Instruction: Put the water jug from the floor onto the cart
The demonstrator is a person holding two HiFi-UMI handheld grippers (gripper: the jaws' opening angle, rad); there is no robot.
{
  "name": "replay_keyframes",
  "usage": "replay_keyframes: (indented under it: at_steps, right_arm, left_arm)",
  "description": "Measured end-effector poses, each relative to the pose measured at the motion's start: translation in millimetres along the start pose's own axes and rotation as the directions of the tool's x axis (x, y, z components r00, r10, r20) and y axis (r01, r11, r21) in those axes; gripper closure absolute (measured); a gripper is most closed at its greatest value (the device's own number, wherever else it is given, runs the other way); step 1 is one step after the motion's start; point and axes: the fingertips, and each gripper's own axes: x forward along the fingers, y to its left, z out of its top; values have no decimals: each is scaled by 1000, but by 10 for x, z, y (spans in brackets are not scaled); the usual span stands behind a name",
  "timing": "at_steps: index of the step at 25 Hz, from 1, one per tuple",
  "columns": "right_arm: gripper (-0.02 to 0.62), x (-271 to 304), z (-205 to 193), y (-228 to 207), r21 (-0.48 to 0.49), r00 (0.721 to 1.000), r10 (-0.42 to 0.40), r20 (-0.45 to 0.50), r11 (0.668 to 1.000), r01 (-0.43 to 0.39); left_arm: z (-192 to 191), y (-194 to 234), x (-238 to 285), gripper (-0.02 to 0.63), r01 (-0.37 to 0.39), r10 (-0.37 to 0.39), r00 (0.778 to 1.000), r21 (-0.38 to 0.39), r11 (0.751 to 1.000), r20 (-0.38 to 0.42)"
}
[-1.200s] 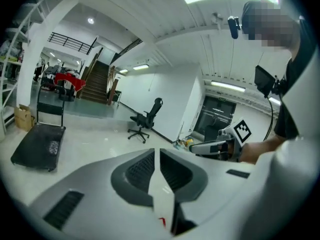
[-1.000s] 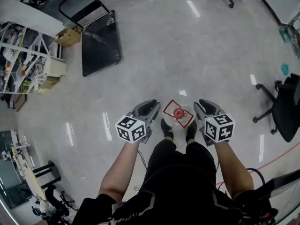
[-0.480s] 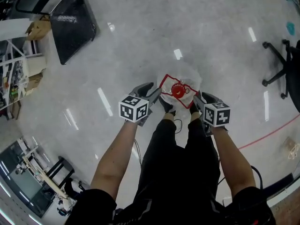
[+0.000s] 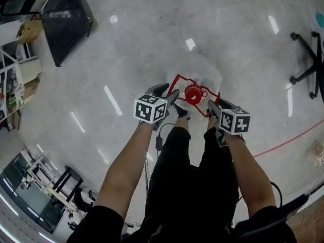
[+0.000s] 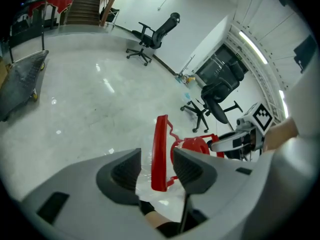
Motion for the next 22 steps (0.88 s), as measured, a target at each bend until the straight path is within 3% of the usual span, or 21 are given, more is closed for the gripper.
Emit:
replay_keyframes:
  at_steps: [3,5,6,8,12,17,22]
  right_arm:
    - [417,68,-31,-3,23,1000,23,6,999,-23]
    - [477,79,-36,-5,35,999,31,12,999,-32]
    - [485,75,-33,0,46,999,36,16,998,-37]
    - [499,63,0,40,73,998,50,27,996,-52]
    - [509,13,120,222,56,997,63,40,996,-65]
    - [511,-218,407,568,-8,994,98,48,995,-97]
    - [511,-700,709,1229,-106,987,160,17,982,-158]
  left_arm:
    - [-38,27,121,430,5,-5,1000,-10,1000,0]
    - [-61,26,186,431,22,-22,1000,-49,999,2]
    - [-81,20,201,444,30,-30,1000,-63,998,0]
    - [-126,18,195,562,33,-34,999,-54,998,-9]
    - [-215,-69,132,566,50,-51,998,-46,998,-24]
    - [-70,-183,-216,566,53,-45,997,-148,988,58]
    - [254,-309,-988,566,40,-10,988,-192,981,152]
